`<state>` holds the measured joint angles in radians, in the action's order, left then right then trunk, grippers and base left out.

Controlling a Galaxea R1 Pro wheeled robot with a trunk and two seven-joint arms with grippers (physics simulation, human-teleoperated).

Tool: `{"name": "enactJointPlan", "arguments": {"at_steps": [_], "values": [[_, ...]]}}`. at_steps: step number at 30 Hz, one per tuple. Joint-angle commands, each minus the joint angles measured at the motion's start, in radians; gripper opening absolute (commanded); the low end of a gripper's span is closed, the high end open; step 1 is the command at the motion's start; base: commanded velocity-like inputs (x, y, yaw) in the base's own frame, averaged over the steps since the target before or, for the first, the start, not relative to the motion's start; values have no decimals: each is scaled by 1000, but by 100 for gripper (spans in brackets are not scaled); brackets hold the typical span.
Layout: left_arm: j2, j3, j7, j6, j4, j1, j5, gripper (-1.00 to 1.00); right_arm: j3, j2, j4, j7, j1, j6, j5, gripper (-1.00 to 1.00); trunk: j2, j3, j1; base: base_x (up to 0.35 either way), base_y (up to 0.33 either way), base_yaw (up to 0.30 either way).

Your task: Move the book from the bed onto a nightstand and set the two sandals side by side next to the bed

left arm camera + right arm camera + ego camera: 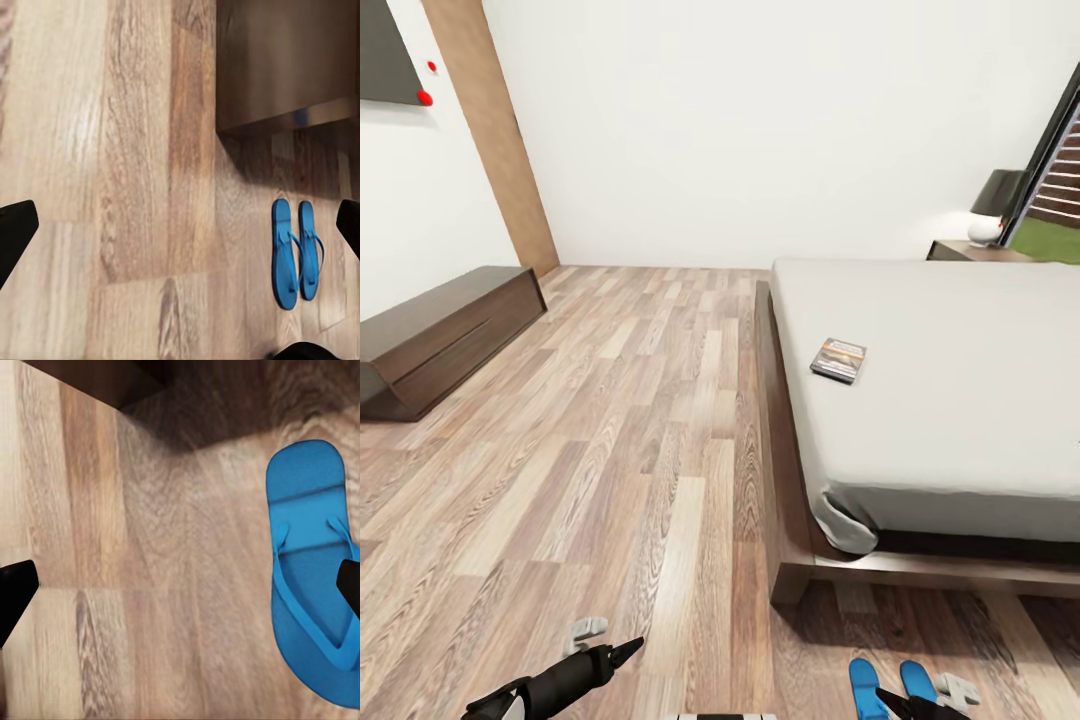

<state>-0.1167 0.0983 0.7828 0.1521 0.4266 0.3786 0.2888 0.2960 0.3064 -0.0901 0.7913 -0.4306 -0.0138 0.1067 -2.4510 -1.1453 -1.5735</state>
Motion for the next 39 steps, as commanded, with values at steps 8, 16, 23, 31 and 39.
{"name": "enactJointPlan", "arguments": {"at_steps": [8, 16, 23, 31, 39], "values": [[0, 2, 4, 10, 0, 0, 7, 100, -5, 0, 1, 3, 0, -1, 11, 100, 56, 24, 31, 0, 0, 0], [6, 1, -16, -4, 0, 0, 7, 100, -5, -3, 2, 3, 0, -1, 11, 100, 112, 49, 62, 0, 0, 0], [77, 0, -192, -102, -57, 0, 2, 100, -8, -127, 1, -62, 0, 0, 9, 100, 126, 56, 69, 0, 0, 0], [91, 1, -240, -124, -84, 0, 1, 100, -11, -190, -12, -411, 0, 0, -18, 100, 126, 56, 69, 0, 0, 0], [90, -9, -245, -147, -119, 0, -29, 100, -8, -194, -11, -465, 0, -1, -38, 100, 126, 56, 69, 0, 0, 0]]}}
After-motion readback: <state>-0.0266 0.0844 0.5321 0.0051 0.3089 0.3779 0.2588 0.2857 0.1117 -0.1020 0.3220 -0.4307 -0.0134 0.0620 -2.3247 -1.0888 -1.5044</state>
